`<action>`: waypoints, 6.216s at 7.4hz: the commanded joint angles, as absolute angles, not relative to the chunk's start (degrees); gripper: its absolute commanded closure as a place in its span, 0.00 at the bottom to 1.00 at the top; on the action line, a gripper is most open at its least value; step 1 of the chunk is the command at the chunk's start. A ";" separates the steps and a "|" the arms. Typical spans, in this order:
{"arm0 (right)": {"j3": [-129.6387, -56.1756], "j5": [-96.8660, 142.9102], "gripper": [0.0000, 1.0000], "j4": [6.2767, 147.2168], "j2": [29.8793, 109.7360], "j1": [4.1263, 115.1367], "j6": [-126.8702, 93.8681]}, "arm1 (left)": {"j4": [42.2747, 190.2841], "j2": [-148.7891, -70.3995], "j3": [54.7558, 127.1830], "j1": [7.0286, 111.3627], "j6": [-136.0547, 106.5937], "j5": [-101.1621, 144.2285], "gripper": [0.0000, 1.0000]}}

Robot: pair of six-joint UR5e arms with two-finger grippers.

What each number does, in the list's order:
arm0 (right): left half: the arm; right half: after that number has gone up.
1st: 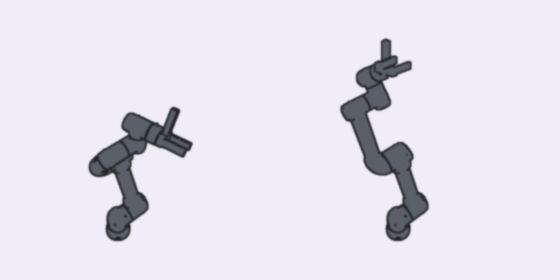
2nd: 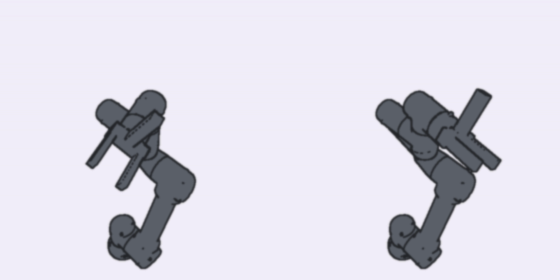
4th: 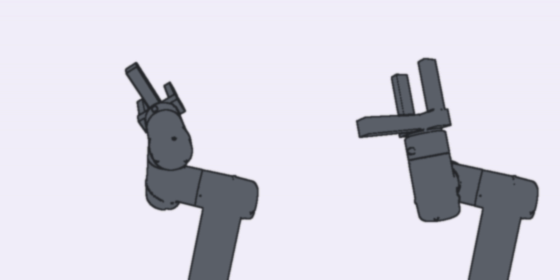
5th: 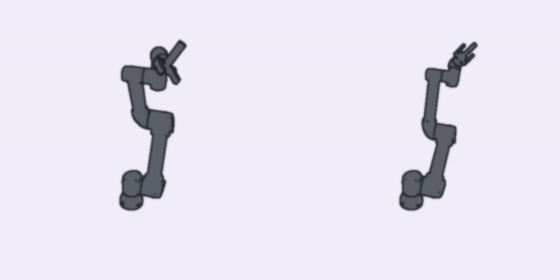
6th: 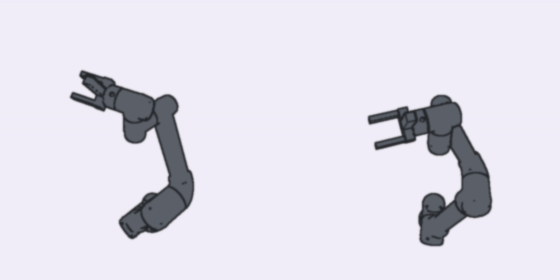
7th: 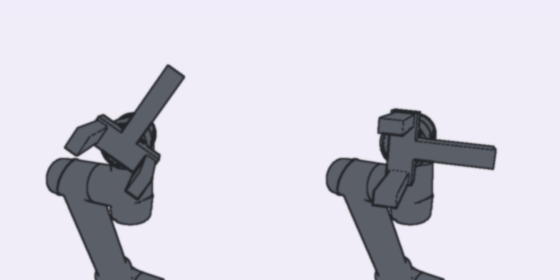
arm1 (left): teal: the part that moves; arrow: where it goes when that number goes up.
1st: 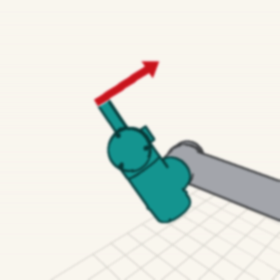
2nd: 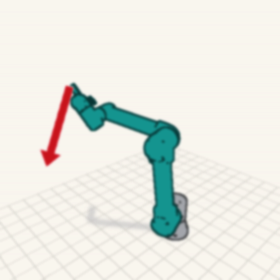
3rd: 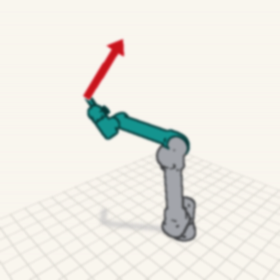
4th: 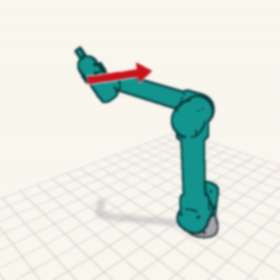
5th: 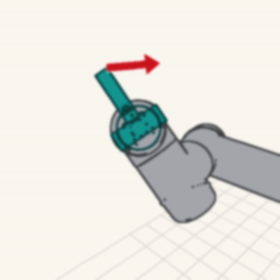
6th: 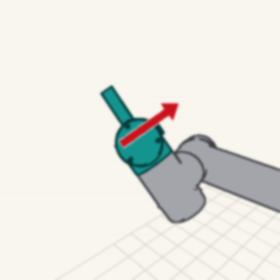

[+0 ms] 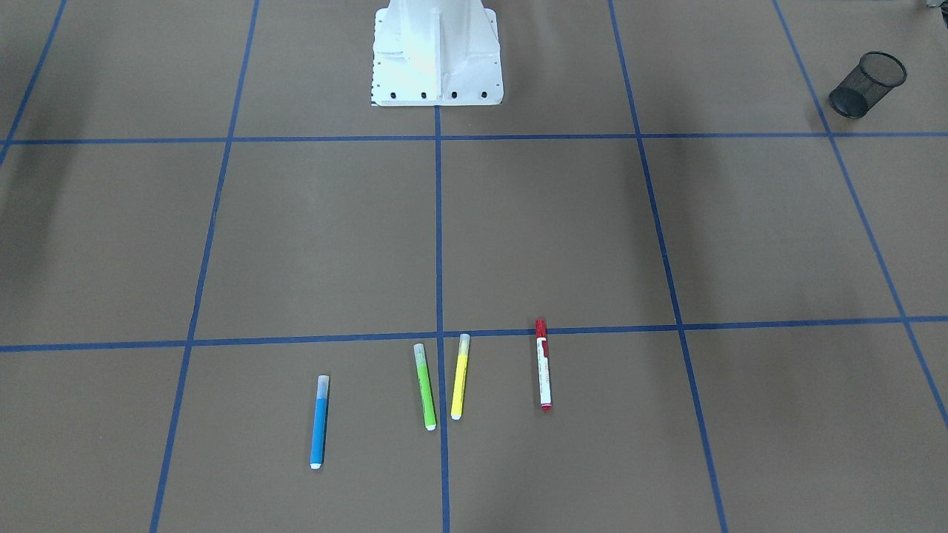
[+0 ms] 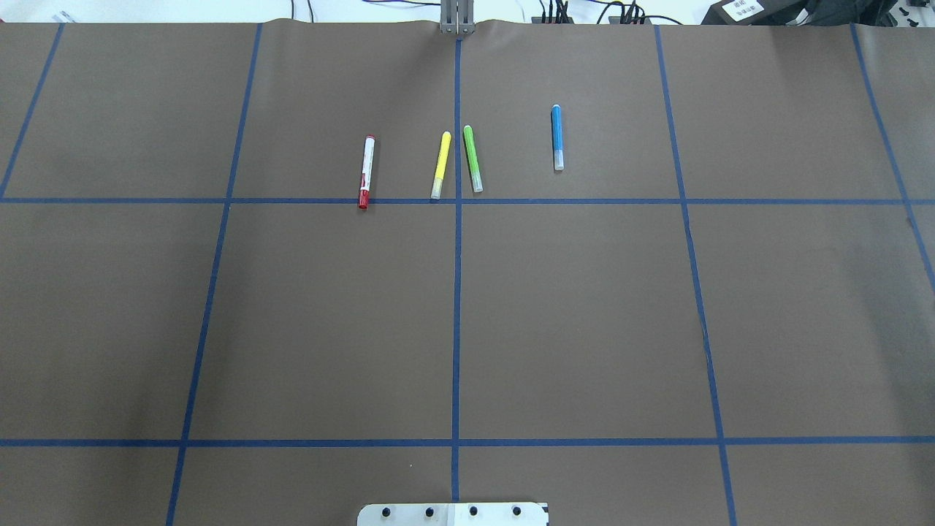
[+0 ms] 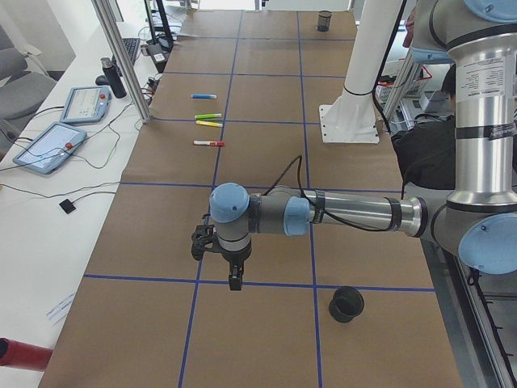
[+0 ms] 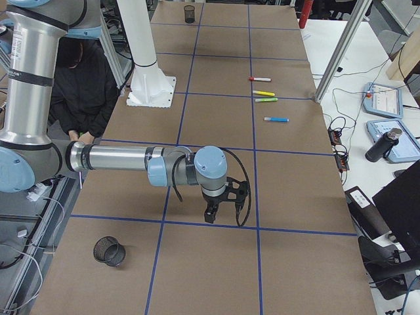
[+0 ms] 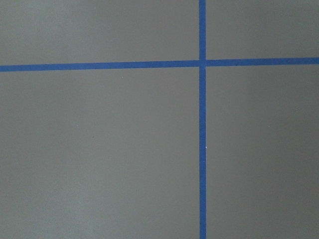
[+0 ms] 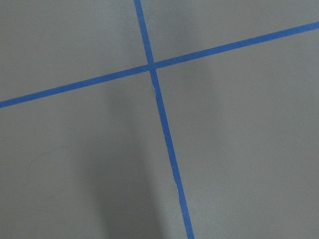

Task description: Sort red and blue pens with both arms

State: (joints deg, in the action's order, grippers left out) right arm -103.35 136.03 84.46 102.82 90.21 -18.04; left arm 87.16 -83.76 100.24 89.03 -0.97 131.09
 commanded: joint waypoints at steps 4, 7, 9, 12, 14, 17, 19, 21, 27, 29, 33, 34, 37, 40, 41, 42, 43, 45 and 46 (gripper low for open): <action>-103.36 135.79 0.00 83.85 103.36 89.91 -18.11 | 87.36 -83.85 99.93 88.95 -1.05 131.05 0.00; -103.45 136.49 0.00 83.41 103.01 89.83 -18.46 | 87.54 -84.72 102.81 88.77 -1.23 132.44 0.00; -103.80 136.58 0.00 83.67 100.04 89.65 -18.98 | 88.06 -88.31 103.35 87.90 -3.23 133.94 0.00; -99.95 136.66 0.00 83.50 90.29 83.78 -19.33 | 88.06 -99.64 99.34 81.68 -4.65 134.03 0.00; -99.49 136.49 0.00 81.14 87.30 80.61 -19.33 | 84.14 -112.10 94.33 70.10 -15.51 133.07 0.00; -97.83 135.01 0.00 80.95 80.70 72.18 -30.59 | 84.37 -124.41 86.43 62.51 -20.28 131.22 0.00; -97.82 135.17 0.00 81.56 76.83 67.35 -35.15 | 88.03 -134.60 76.09 56.45 -33.34 130.96 0.00; -96.42 134.92 0.00 81.65 72.71 63.13 -39.26 | 99.09 -141.30 64.92 52.40 -44.87 129.39 0.00; -88.95 134.56 0.00 81.65 62.58 60.56 -46.76 | 105.01 -142.91 59.33 44.13 -54.04 121.99 0.16; -88.77 134.56 0.00 81.65 62.32 60.47 -46.84 | 105.55 -142.82 59.33 44.21 -54.14 122.08 0.30; -88.86 134.56 0.00 81.47 61.88 59.59 -48.34 | 105.73 -142.56 58.80 44.21 -54.14 119.88 0.40; -88.77 134.56 0.00 81.21 61.88 59.42 -49.30 | 105.73 -142.47 58.80 44.21 -54.14 119.97 0.44; -88.95 134.56 0.00 81.21 61.87 59.41 -49.39 | 105.73 -142.12 58.80 44.12 -54.14 119.97 0.51; -88.95 134.65 0.00 81.21 61.87 59.41 -49.39 | 105.82 -142.03 58.89 44.12 -54.23 119.88 0.96; -89.03 134.65 0.00 81.21 61.79 59.41 -49.39 | 105.91 -141.94 58.97 44.12 -54.75 119.88 1.00; -89.03 134.65 0.01 81.30 61.53 59.41 -49.48 | 105.91 -142.03 59.32 44.21 -56.76 119.97 1.00; -89.03 134.56 0.01 81.47 61.09 59.41 -49.48 | 105.13 -142.03 61.15 45.08 -57.21 120.06 1.00; -87.99 130.90 0.01 81.82 58.99 59.33 -49.48 | 104.07 -138.37 65.89 47.19 -57.22 120.59 1.00; -85.02 130.61 0.01 81.74 56.80 59.15 -49.48 | 104.24 -135.90 67.92 48.76 -57.04 120.41 1.00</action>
State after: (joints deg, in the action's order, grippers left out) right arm -87.59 131.83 81.70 59.09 59.30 -49.46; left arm 104.38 -138.76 65.13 47.11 -57.12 120.47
